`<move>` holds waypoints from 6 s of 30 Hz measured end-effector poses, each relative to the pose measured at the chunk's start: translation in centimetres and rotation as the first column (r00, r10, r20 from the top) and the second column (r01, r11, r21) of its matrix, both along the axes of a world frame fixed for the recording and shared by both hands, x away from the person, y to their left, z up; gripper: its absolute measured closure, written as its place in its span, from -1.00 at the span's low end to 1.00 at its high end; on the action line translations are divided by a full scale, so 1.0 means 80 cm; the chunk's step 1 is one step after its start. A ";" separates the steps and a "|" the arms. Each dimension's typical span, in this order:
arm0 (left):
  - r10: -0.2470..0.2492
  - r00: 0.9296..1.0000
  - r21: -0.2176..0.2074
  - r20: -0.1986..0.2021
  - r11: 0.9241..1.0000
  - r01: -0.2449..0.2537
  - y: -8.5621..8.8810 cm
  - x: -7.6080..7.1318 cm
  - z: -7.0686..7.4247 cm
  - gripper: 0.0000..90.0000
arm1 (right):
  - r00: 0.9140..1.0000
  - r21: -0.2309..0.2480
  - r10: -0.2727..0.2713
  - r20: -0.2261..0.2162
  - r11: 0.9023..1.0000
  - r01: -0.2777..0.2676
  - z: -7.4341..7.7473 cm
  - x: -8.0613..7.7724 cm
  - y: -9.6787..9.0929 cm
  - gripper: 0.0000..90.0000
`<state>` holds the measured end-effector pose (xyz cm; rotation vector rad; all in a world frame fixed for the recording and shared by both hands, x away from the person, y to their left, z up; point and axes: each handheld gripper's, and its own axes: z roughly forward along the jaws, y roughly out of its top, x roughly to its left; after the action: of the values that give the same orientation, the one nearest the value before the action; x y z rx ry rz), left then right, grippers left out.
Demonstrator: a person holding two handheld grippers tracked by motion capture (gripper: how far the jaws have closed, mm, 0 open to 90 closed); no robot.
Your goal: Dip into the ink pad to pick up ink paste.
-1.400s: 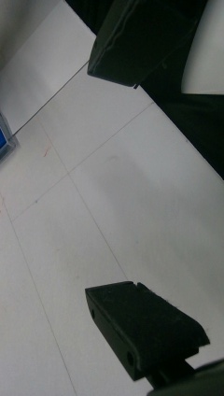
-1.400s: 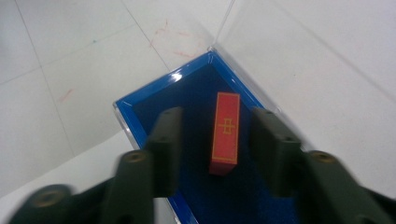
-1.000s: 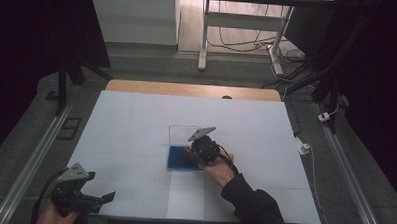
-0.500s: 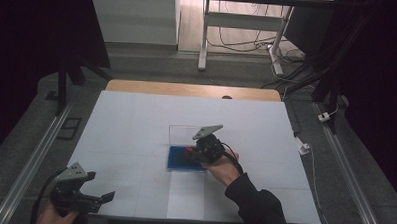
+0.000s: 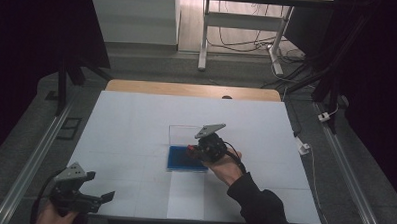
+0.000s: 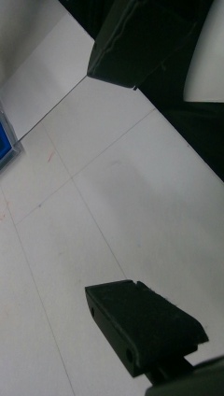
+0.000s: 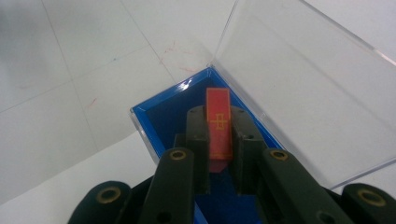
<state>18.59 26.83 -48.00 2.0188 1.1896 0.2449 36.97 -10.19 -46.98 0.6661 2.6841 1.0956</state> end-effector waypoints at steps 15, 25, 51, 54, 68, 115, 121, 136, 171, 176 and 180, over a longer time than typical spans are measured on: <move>-0.002 1.000 0.002 0.000 1.000 0.002 -0.001 0.000 0.000 -0.97 | 1.000 -0.023 0.002 -0.003 1.000 -0.002 -0.010 0.005 0.000 0.77; -0.005 1.000 0.000 -0.001 1.000 0.005 0.000 0.000 0.000 -0.96 | 1.000 -0.065 -0.010 0.002 0.998 0.010 -0.029 0.011 0.000 0.77; -0.005 1.000 0.007 -0.005 1.000 0.005 -0.001 0.000 0.000 -0.95 | 0.999 -0.079 -0.024 0.036 0.997 0.027 -0.037 0.005 0.002 0.79; -0.003 1.000 0.004 -0.005 1.000 0.003 -0.001 0.001 0.000 -0.95 | 0.999 -0.034 -0.037 -0.024 0.999 0.036 -0.039 0.013 -0.006 0.79; -0.004 1.000 0.002 -0.005 1.000 0.004 -0.001 0.001 0.000 -0.95 | 0.999 -0.066 -0.033 0.025 0.997 0.035 -0.037 0.007 0.000 0.78; -0.004 1.000 0.000 -0.005 1.000 0.004 0.000 0.001 0.000 -0.95 | 0.999 -0.034 0.038 -0.020 0.999 -0.038 -0.039 0.003 0.019 0.78; -0.004 1.000 -0.002 -0.009 1.000 0.004 0.000 0.001 0.000 -0.95 | 0.999 -0.032 0.035 -0.004 0.999 -0.035 -0.042 0.000 0.020 0.79; -0.002 1.000 -0.007 -0.011 1.000 0.002 0.001 0.001 -0.001 -0.95 | 1.000 -0.027 0.025 0.003 0.999 -0.025 -0.043 -0.002 0.020 0.79; 0.001 1.000 -0.021 -0.012 1.000 -0.001 0.003 0.002 -0.001 -0.95 | 1.000 -0.012 0.014 0.016 1.000 -0.014 -0.033 -0.004 0.019 0.77; 0.003 1.000 -0.024 -0.013 1.000 -0.004 0.004 0.001 -0.001 -0.95 | 1.000 0.009 0.021 0.021 1.000 -0.021 -0.025 -0.006 0.017 0.77; 0.007 1.000 -0.025 -0.013 1.000 -0.007 0.004 0.000 -0.001 -0.95 | 0.999 0.025 0.032 0.017 0.999 -0.032 -0.018 -0.007 0.014 0.77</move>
<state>18.57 27.17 -48.08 1.9979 1.2017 0.2200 36.40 -9.05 -48.44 0.6174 2.6805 1.1396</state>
